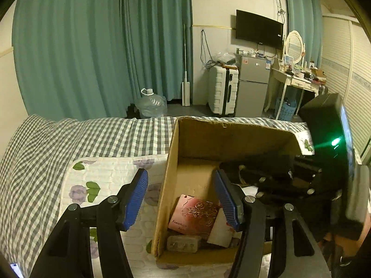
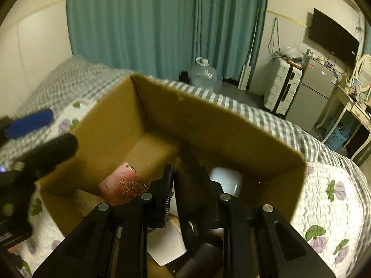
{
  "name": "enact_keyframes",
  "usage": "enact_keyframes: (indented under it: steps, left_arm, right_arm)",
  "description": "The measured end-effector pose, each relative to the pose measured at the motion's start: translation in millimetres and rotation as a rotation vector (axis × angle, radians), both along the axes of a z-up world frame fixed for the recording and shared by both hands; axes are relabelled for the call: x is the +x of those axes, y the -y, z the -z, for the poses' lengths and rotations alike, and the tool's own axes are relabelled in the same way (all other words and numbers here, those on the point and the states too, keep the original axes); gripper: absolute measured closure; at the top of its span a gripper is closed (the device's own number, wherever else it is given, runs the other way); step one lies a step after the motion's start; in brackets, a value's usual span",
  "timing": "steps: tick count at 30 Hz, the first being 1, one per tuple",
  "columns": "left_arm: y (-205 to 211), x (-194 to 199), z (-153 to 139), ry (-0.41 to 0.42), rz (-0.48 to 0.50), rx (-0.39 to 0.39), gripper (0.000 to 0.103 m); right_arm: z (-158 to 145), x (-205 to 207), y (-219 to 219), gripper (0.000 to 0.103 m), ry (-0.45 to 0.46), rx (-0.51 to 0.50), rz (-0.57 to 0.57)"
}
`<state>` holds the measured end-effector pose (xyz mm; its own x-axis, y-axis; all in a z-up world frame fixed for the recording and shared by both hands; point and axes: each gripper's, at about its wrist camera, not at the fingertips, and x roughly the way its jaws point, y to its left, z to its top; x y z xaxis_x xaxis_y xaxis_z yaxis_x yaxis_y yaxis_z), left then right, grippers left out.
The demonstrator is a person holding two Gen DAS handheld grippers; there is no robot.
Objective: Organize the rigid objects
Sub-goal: 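Drop the charger block into the box with the left gripper while the right lowers the remote in, then release the remote in the box and lift both tools away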
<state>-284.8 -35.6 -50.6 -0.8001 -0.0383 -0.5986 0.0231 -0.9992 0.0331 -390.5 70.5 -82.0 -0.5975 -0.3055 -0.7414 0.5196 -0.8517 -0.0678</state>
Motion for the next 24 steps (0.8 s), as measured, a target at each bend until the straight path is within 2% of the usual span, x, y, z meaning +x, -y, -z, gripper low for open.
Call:
enact_keyframes:
  steps: [1, 3, 7, 11, 17, 20, 24]
  left_arm:
    - [1, 1, 0, 0.001, -0.002, 0.003, 0.041]
    - [4, 2, 1, 0.007, -0.002, 0.011, 0.041]
    - [4, 10, -5, 0.005, 0.003, 0.018, 0.041]
    - [0, 24, -26, -0.026, 0.000, 0.004, 0.040]
    - [-4, 67, -86, -0.149, -0.017, 0.020, 0.033]
    - [-10, 97, -116, -0.218, -0.020, -0.003, 0.030]
    - [-18, 140, -151, -0.306, -0.020, -0.035, 0.028]
  right_arm:
    - [2, 2, 0, 0.058, 0.001, 0.004, -0.003]
    - [3, 8, -2, 0.047, -0.007, 0.000, 0.005]
    - [-11, 21, -13, 0.047, -0.024, -0.030, 0.025]
    - [-41, 39, -25, 0.046, -0.072, -0.049, 0.043]
    - [-100, 90, -46, 0.040, -0.186, -0.075, 0.064]
    - [-133, 119, -60, 0.037, -0.245, -0.093, 0.084]
    - [-174, 165, -77, 0.020, -0.326, -0.109, 0.130]
